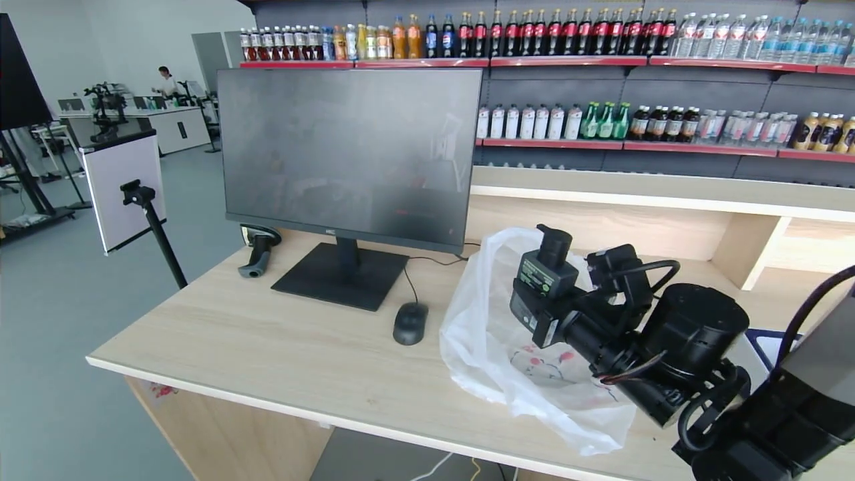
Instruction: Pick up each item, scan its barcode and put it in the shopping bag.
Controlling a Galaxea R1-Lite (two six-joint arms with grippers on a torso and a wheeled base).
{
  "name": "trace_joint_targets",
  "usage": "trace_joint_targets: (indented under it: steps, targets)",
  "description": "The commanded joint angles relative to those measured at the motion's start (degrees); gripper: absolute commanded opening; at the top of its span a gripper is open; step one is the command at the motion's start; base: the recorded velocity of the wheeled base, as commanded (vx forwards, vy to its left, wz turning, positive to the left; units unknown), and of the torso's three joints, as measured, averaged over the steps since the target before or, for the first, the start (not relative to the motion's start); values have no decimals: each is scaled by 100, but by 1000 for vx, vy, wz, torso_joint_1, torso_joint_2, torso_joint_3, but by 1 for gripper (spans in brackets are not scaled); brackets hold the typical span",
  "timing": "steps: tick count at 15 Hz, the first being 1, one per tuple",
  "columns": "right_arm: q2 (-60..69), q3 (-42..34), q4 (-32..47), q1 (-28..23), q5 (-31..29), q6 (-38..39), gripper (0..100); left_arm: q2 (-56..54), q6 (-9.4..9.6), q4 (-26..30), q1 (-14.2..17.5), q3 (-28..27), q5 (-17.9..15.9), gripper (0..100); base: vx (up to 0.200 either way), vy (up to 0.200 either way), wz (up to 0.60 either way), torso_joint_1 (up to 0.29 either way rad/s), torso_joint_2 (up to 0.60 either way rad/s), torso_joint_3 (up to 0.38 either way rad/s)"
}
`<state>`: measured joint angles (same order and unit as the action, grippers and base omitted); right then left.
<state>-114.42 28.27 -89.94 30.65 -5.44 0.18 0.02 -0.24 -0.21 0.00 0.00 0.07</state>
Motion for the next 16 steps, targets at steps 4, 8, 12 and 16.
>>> trace_joint_targets:
  steps: [4, 8, 12, 16]
  targets:
    - [-924, 610, -6, 29, -1, -27, 0, -2, -2, -6, 0, 0, 1, 100, 0, 0, 0, 0, 0, 0]
    - [-1293, 1207, -6, -384, -1, -115, 0, -2, 7, 3, 0, 0, 1, 100, 0, 0, 0, 0, 0, 0]
    - [-1416, 1154, -6, -419, -1, -124, 0, -2, 7, 3, 0, 0, 1, 100, 0, 0, 0, 0, 0, 0]
    - [-1575, 1084, -6, -323, -1, -124, 0, 6, 7, 12, 0, 0, 1, 100, 0, 0, 0, 0, 0, 0]
